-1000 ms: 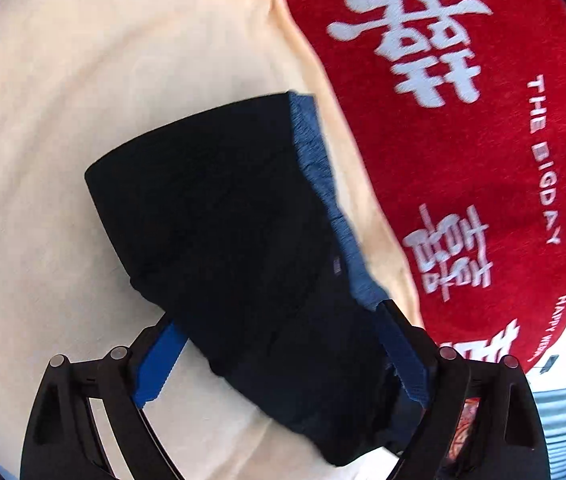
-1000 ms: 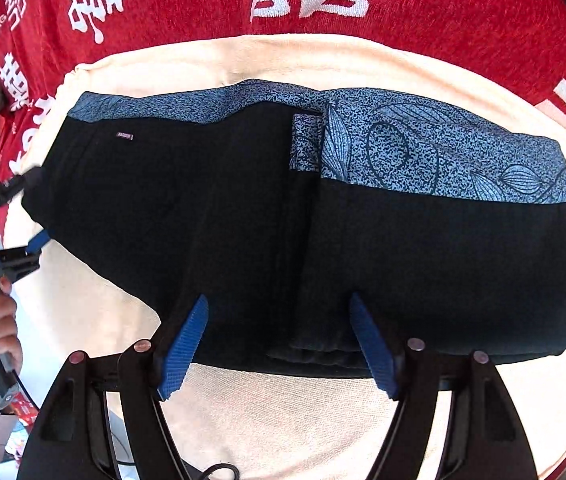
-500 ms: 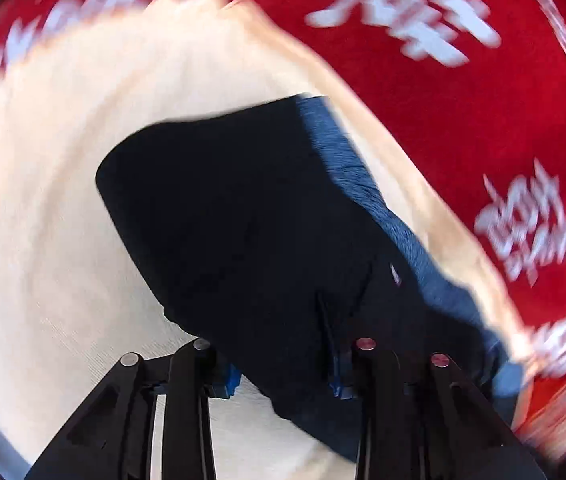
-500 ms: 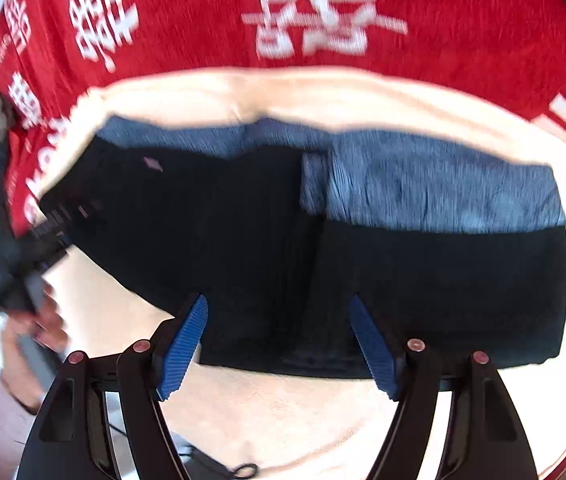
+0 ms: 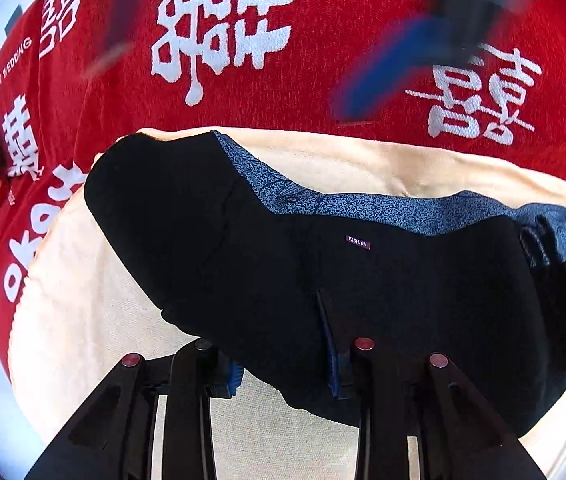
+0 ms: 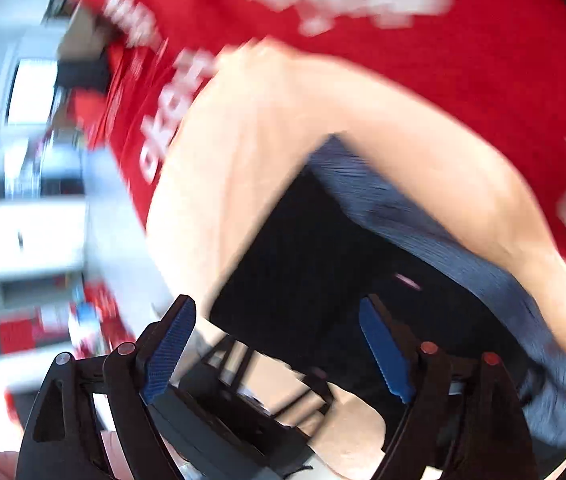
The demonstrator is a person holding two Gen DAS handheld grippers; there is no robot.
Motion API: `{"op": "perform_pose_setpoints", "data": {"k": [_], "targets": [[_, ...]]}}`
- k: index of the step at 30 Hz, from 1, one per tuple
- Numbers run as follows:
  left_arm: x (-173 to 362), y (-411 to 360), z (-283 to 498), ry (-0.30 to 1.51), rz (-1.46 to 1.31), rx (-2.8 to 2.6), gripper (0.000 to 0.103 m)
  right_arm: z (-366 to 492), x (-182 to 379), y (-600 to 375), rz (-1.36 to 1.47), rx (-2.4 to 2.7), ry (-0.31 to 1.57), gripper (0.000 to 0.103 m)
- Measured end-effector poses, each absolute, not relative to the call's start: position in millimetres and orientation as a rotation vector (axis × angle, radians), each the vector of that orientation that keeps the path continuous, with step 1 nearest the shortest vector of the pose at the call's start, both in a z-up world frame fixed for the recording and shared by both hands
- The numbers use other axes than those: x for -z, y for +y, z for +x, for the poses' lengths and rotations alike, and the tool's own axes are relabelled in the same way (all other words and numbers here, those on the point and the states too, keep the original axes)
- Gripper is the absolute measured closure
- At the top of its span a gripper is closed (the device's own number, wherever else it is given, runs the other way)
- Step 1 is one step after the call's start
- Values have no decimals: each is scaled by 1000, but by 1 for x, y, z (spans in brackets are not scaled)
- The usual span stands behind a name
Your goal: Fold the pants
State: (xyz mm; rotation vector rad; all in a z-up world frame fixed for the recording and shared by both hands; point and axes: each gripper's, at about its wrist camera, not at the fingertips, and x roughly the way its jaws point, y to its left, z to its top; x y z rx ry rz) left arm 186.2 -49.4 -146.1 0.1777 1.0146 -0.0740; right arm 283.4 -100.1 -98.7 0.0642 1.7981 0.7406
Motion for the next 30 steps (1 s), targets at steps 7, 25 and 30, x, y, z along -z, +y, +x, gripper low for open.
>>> {"op": "perform_pose_setpoints", "data": {"k": [7,25,30], "targets": [[143,-60,182,991,252,72,70,277,146,-47,-198,-711,1919,34],[34,-176,144,898,282,375,70,212,21,-308,514,-653,1419,83],[21,-252,122,897,331,503,70,165,12,-423,655,-566,1309,83]]}}
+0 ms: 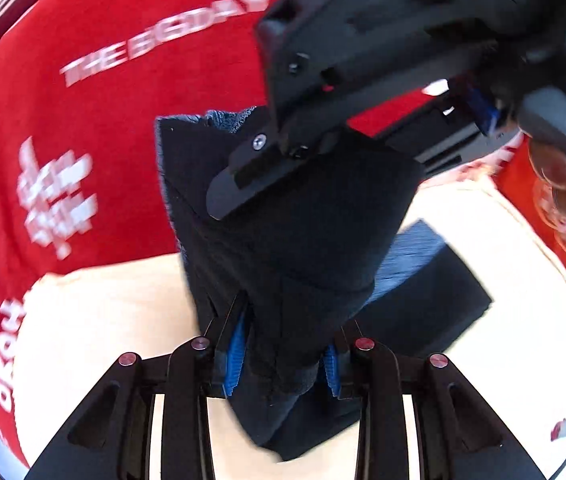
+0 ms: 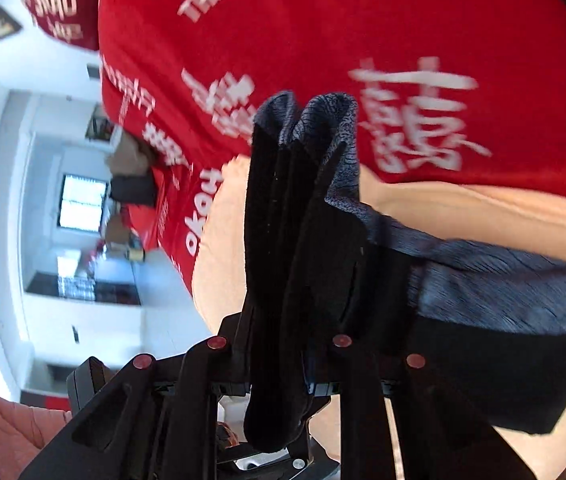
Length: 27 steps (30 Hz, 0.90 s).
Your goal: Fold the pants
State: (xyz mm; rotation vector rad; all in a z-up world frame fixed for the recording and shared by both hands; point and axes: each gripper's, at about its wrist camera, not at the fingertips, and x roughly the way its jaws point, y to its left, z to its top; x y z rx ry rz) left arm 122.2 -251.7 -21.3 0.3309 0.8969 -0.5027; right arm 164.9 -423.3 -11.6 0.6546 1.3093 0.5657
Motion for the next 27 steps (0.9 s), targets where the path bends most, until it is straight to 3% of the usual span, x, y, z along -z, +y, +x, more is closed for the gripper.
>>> {"op": "perform_pose_setpoints", "data": {"k": [6,13,18,20,21,27], "targets": [[49,-345,95,942,439,605,70,113,50,-528,800,-419,1270,83],[114,-406,75,1046,580,626,70,85,133,-575,839,-292,1344,83],[123,-410,68,1041,641,606,55,77,155,-581,898,-277,1338,81],[119,-403,72,1066,625,590,31,76,152,-580,870,-272,1337,81],[115,-397,75,1085,601,586,27,76,148,-578,839,-267,1341,81],[90,-354,72,1122,528,591,26,72,129,-557,639,-191,1381,80]]}}
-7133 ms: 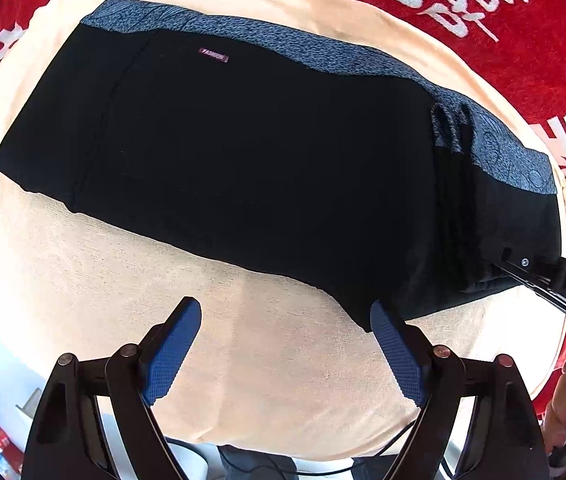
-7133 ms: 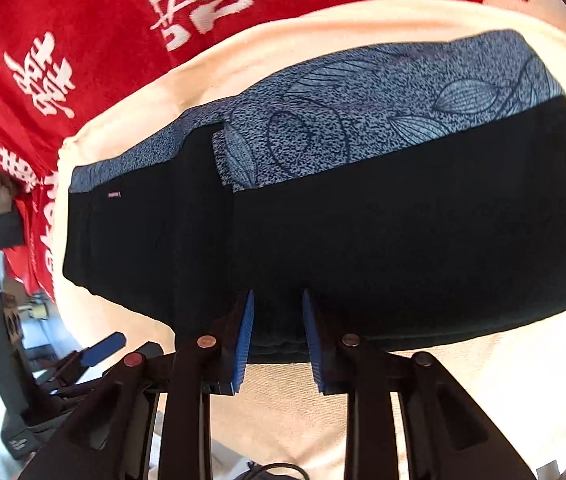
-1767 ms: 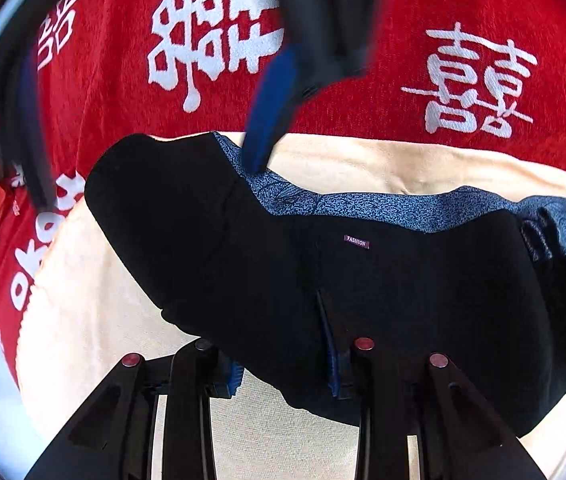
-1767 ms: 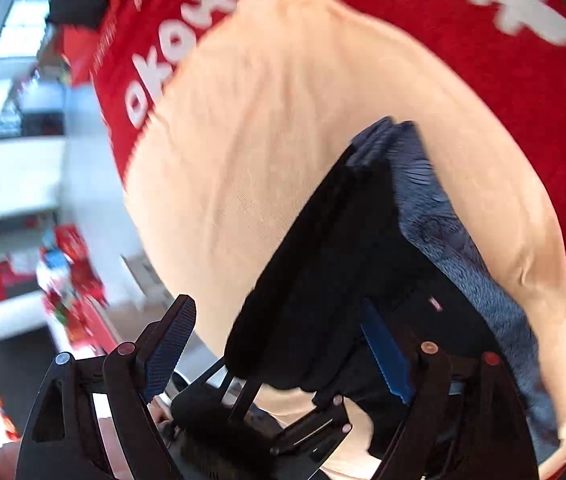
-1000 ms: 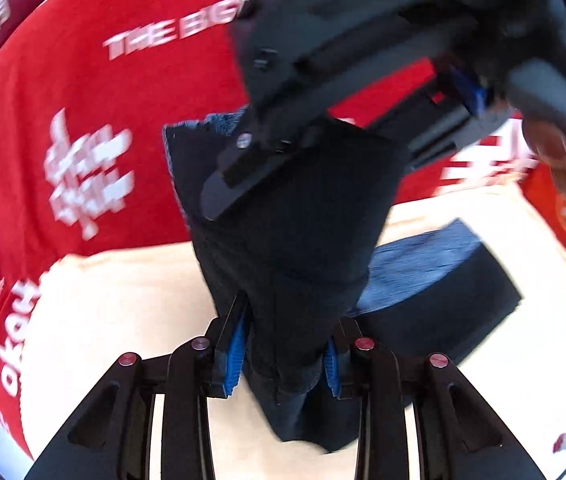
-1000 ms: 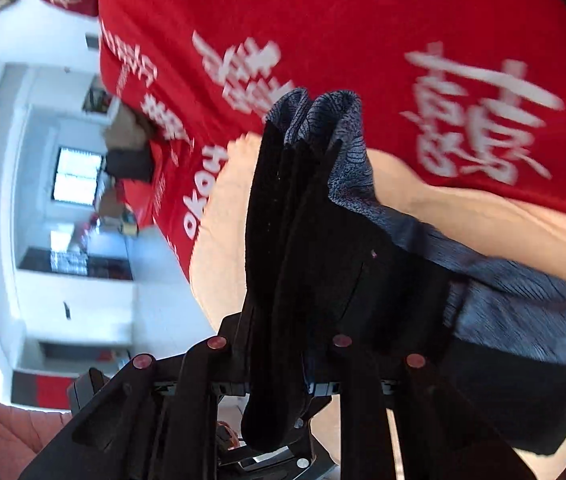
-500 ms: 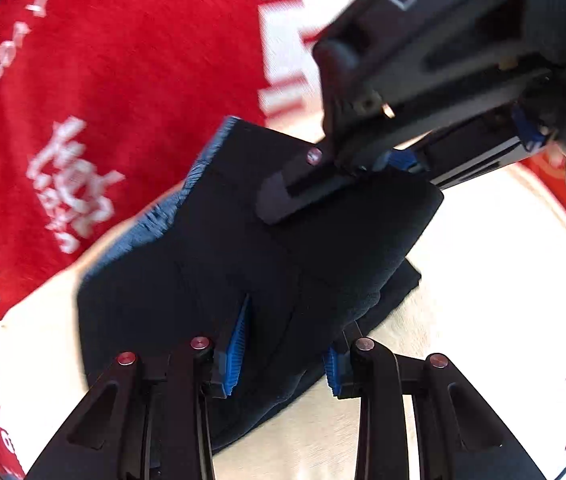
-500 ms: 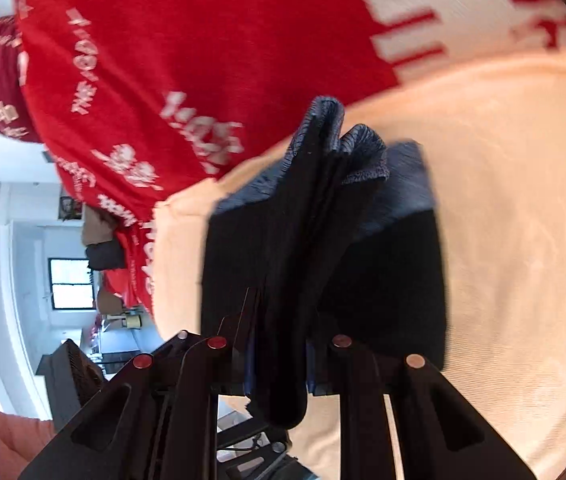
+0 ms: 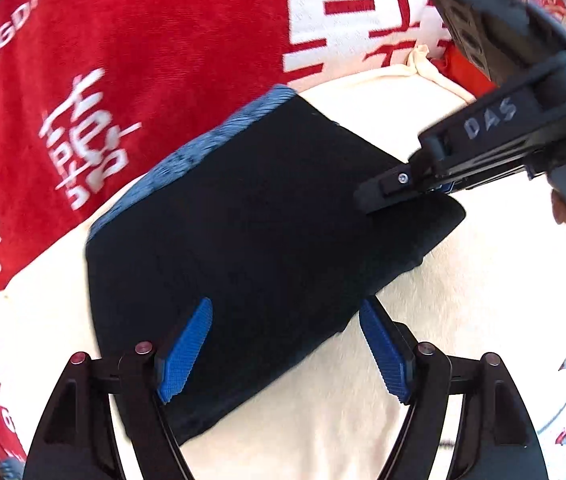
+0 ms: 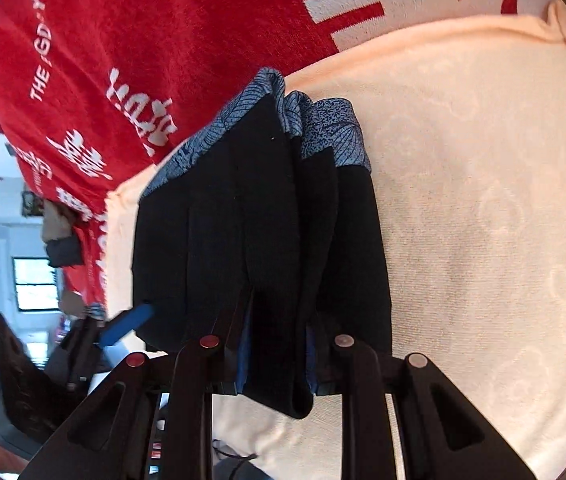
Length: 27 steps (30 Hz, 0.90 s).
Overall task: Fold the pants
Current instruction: 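Open both grippers and release the folded trouser stack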
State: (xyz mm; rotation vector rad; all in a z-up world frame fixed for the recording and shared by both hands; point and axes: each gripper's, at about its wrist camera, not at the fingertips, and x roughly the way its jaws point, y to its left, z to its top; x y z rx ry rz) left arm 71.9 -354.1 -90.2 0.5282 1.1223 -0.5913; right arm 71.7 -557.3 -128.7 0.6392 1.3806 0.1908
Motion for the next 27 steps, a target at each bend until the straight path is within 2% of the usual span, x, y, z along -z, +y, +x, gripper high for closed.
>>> {"op": "perform_pose_setpoints", "data": {"k": [7,10,18,22,25,27], "targets": [[74,-281,103,1224,318,441,26,56,119,-552,474,-60,1404,66],[89,-262,123,1287,274,353,26,51,115,-550,370,13,1419,51],[110,-235,136,1366,184,288,26,41,100,-543,308,106,1446,48],[113,-234,137,1375,180,288,26,31,98,-540,351,116,1479,35],[114,-232,141,1385,160,294,26,21,99,-539,393,130,1499,34],[115,-231,143,1392,160,287,13,15,100,-536,399,142,1512,34]]}}
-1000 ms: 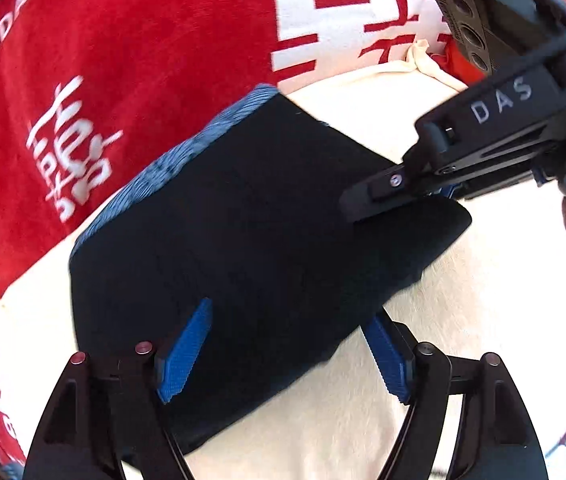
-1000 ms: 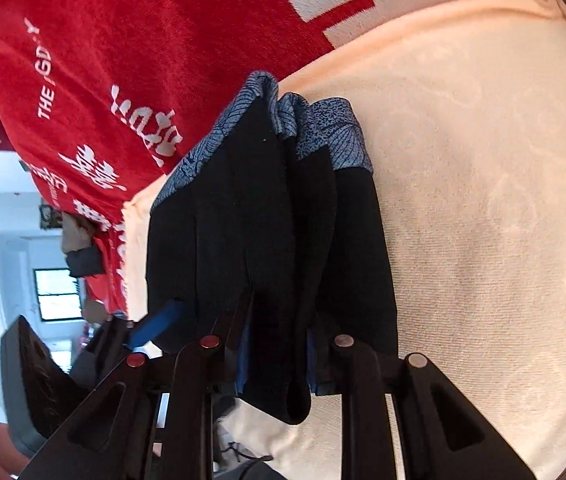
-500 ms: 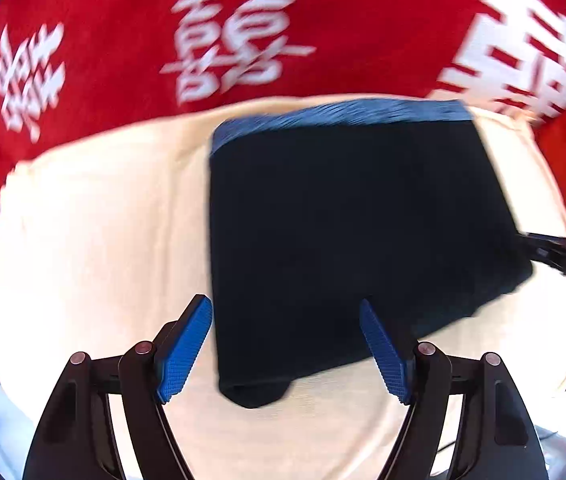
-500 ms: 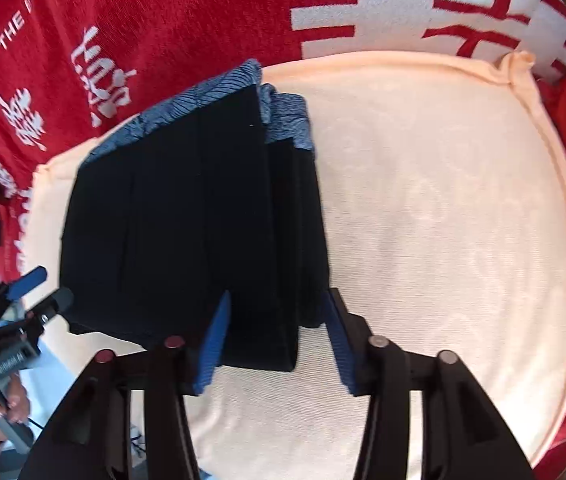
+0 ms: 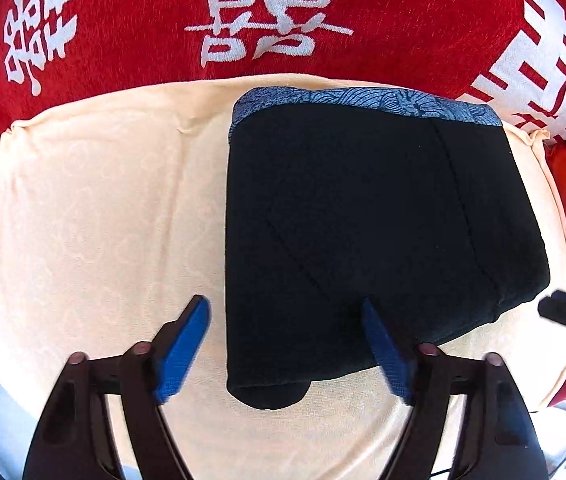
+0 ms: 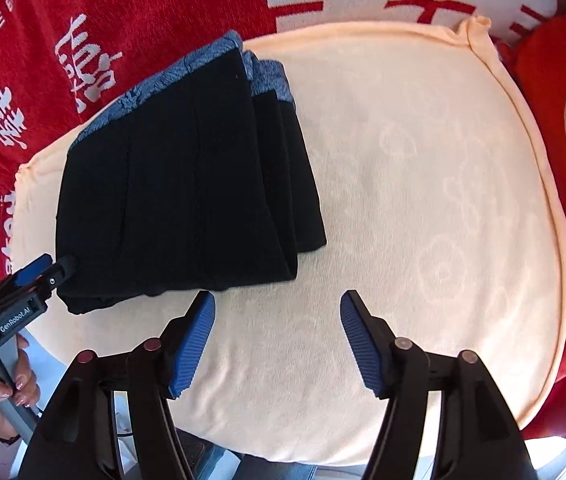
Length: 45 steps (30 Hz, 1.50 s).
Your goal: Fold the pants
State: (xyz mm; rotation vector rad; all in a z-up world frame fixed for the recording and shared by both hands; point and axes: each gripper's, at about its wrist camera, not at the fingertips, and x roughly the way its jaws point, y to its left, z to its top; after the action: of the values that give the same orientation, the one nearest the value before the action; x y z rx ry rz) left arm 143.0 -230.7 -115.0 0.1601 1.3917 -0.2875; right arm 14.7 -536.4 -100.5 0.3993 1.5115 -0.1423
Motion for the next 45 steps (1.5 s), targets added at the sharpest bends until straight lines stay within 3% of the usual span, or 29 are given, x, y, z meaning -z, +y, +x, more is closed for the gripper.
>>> {"op": "perform_pose_setpoints", "data": {"k": [1,8,35,45], "targets": [[115,-229,144,1390,164,284,8,13,101,-535,402,144,1515,33],[118,-223,147,1410,157,277,8,9,95,-524,417,138,1502,24],[117,-201,203,1470,43,209,8,44,98,-549,439,119,1466,22],[134,-217,224,1498,-20,406,8,66,122,-593,581,-17,1432,19]]}}
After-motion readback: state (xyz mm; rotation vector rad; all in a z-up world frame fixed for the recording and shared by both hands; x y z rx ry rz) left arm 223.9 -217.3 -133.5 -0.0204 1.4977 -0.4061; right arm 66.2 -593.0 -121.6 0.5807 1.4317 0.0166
